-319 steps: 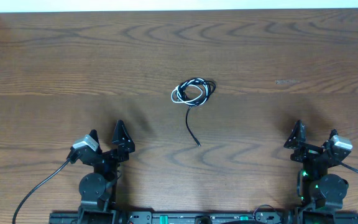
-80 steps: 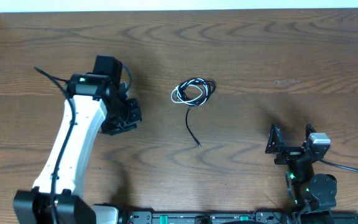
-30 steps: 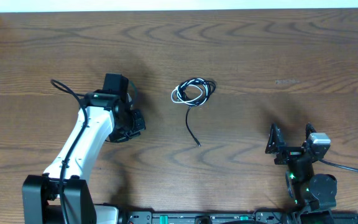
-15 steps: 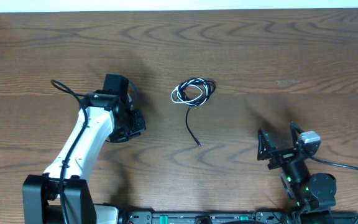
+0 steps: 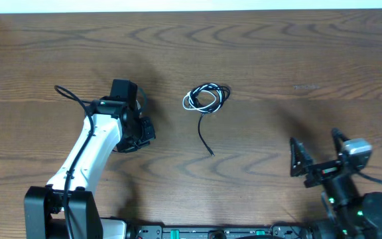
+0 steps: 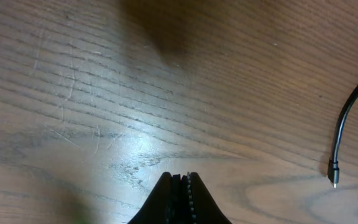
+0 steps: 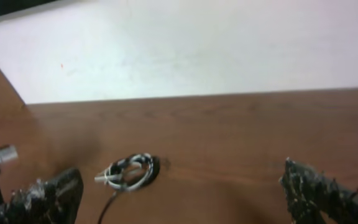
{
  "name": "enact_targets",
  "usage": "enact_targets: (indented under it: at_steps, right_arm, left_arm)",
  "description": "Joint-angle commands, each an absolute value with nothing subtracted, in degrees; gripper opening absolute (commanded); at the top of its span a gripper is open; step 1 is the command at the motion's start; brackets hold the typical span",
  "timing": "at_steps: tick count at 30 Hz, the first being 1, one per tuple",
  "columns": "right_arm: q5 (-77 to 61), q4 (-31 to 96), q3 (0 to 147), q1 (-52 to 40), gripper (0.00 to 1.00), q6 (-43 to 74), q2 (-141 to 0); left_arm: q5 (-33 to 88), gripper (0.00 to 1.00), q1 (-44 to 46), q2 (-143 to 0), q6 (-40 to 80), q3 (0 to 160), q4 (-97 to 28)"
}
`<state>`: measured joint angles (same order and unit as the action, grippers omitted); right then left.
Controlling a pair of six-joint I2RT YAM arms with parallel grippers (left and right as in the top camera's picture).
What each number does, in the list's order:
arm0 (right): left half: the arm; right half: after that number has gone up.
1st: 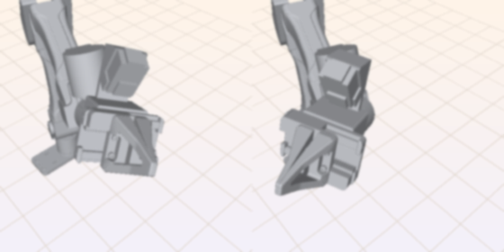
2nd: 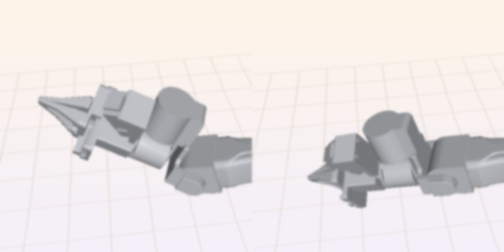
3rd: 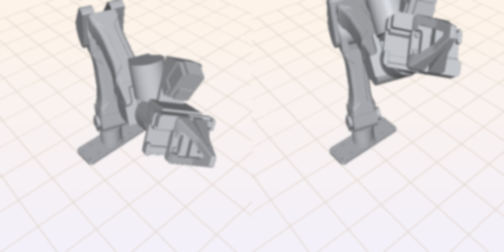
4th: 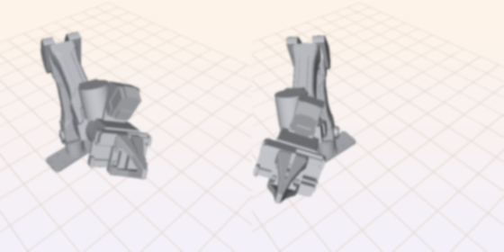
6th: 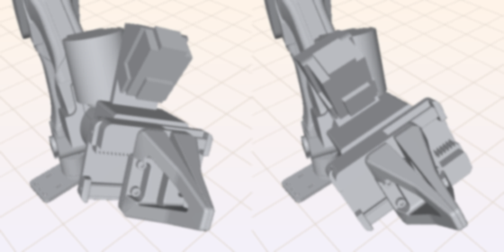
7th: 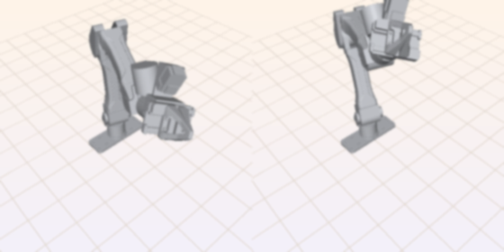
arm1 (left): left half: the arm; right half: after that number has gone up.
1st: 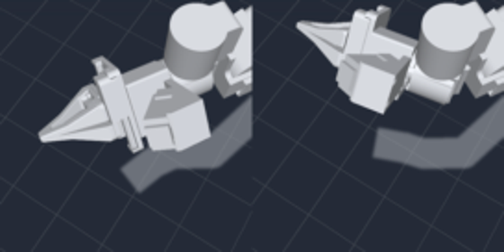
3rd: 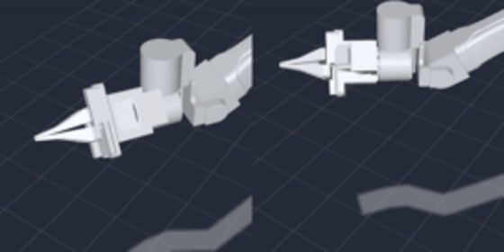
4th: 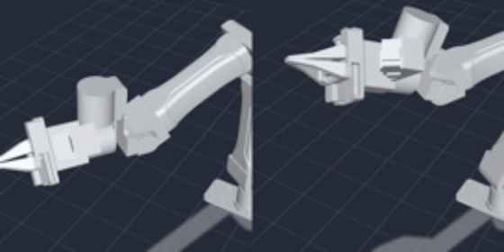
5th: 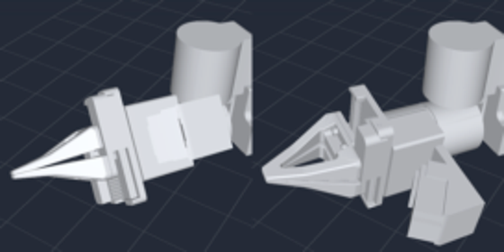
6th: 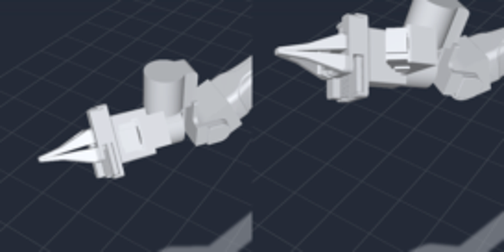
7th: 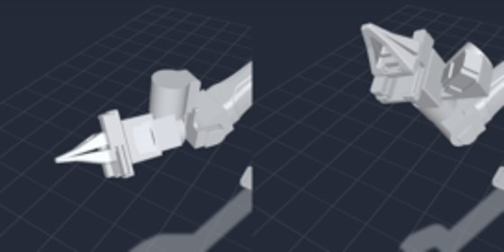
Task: Untangle cables
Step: 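Move the right gripper over the black-and-white cable bundle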
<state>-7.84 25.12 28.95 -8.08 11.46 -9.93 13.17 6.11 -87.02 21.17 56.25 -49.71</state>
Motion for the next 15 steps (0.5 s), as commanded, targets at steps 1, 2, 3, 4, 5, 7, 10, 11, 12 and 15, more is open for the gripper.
enact_targets:
  at_steps: [1, 2, 3, 4, 5, 7, 10, 11, 12, 15]
  right_arm:
    - [-6.0, 29.0, 38.7, -8.2, 0.99, 10.3, -18.4]
    - [-6.0, 31.8, 43.2, -8.2, 0.99, 11.9, -23.5]
    - [-6.2, 33.3, 45.3, -8.2, 0.99, 12.9, -26.2]
    - [-6.6, 34.8, 47.2, -8.2, 0.99, 13.6, -28.7]
    - [-7.9, 37.1, 49.9, -8.2, 0.99, 14.2, -32.3]
    - [-10.0, 40.2, 53.2, -8.2, 0.99, 14.3, -36.9]
    - [-12.8, 46.2, 59.6, -8.2, 0.99, 14.3, -45.5]
    - [-13.5, 47.9, 61.3, -8.2, 0.99, 14.3, -47.9]
    - [-14.2, 50.2, 63.3, -8.2, 0.99, 14.3, -50.9]
    - [-15.3, 57.0, 68.0, -8.2, 0.99, 14.3, -58.8]
  left_arm:
    - [12.4, 0.08, 6.2, -87.1, 21.3, 55.5, -50.0]
    - [12.4, 0.08, 6.2, -87.1, 21.3, 55.5, -50.0]
    - [12.4, 0.08, 6.2, -87.1, 21.3, 55.5, -50.0]
    - [12.4, 0.08, 6.2, -87.1, 21.3, 55.5, -50.0]
    - [12.4, 0.08, 6.2, -87.1, 21.3, 55.5, -50.0]
    - [12.4, 0.08, 6.2, -87.1, 21.3, 55.5, -50.0]
    - [12.4, 0.08, 6.2, -87.1, 21.3, 55.5, -50.0]
    - [12.4, 0.07, 6.2, -87.1, 21.3, 55.5, -50.0]
    - [12.4, 0.08, 6.2, -87.1, 21.3, 55.5, -50.0]
    - [12.4, 0.07, 6.2, -87.1, 21.3, 55.5, -50.0]
